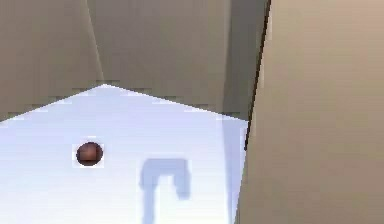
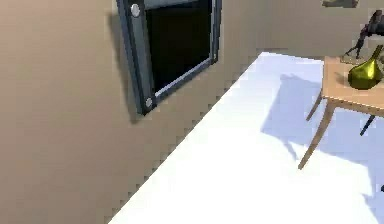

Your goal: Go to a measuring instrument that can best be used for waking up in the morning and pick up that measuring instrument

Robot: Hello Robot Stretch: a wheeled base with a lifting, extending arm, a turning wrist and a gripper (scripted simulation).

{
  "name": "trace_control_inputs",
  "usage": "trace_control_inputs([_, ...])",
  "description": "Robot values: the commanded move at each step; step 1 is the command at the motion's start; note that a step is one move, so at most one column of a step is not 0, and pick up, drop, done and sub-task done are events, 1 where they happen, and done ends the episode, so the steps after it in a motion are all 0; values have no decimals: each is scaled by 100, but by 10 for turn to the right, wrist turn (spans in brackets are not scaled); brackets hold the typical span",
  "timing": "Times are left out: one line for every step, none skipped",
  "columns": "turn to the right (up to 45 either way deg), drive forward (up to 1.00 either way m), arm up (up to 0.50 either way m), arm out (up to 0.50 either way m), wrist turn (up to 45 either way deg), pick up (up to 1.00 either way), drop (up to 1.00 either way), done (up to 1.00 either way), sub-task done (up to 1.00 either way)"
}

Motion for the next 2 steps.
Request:
trace_control_inputs([-450, 0, 0, 0, 0, 0, 0, 0, 0])
trace_control_inputs([-450, 0, 0, 0, 0, 0, 0, 0, 0])
